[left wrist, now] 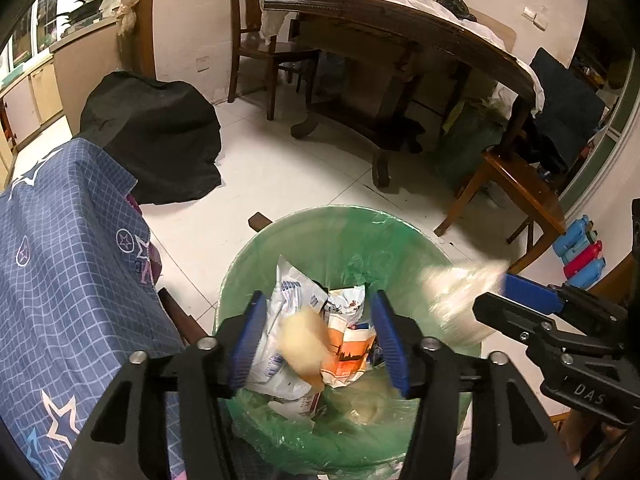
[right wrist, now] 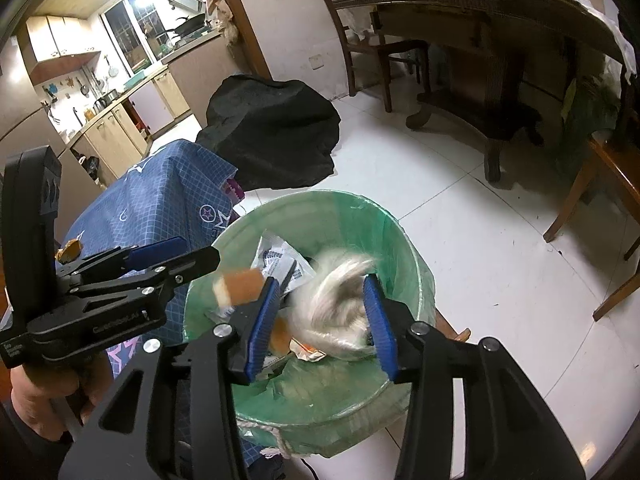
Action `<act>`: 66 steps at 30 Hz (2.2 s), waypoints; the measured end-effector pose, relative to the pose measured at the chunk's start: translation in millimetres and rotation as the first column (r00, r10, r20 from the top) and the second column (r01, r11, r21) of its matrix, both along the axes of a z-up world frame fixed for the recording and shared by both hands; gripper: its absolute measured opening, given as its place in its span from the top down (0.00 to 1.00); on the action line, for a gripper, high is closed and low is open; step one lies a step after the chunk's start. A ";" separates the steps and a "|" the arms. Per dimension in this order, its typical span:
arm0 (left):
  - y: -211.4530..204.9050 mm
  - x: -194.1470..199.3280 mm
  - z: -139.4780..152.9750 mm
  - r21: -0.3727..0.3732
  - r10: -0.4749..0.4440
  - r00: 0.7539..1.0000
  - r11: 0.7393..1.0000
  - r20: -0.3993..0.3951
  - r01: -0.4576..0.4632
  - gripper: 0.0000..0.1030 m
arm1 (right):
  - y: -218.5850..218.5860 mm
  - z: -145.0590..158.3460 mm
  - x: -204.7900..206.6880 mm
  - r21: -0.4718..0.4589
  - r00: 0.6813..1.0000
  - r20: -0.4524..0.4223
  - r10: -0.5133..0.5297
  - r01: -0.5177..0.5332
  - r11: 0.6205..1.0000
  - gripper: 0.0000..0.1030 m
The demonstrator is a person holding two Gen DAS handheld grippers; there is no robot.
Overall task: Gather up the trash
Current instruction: 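Open both tools to drop the sponge and bag into the bin, then swing both tools back toward the table, then grasp the green scrubber with the left tool while the right tool grasps the gold wrapper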
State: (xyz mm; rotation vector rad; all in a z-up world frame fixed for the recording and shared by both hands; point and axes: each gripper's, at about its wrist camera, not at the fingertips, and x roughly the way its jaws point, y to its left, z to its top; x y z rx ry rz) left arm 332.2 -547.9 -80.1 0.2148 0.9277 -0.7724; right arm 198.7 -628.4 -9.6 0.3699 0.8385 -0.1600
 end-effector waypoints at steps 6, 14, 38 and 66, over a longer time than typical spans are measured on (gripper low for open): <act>-0.6 -0.8 1.3 0.004 0.009 1.000 1.000 -0.002 -0.009 0.39 | 1.6 -1.9 -1.2 0.003 1.000 0.006 0.000 0.000 1.000 0.50; 0.9 -2.6 0.8 0.013 0.017 1.000 1.000 -0.007 -0.017 0.35 | 5.0 -3.7 -7.8 -0.007 1.000 0.015 -0.013 0.013 1.000 0.30; 212.5 -20.8 26.7 -0.035 0.201 0.977 0.979 0.074 -0.199 0.27 | 117.3 15.2 -61.4 -0.055 0.974 0.165 0.153 -0.146 0.988 0.11; 622.8 124.4 -2.9 -0.044 0.742 0.666 0.665 -0.078 -0.746 0.20 | 362.8 10.7 87.3 -0.107 0.760 0.077 0.646 -0.638 0.763 0.10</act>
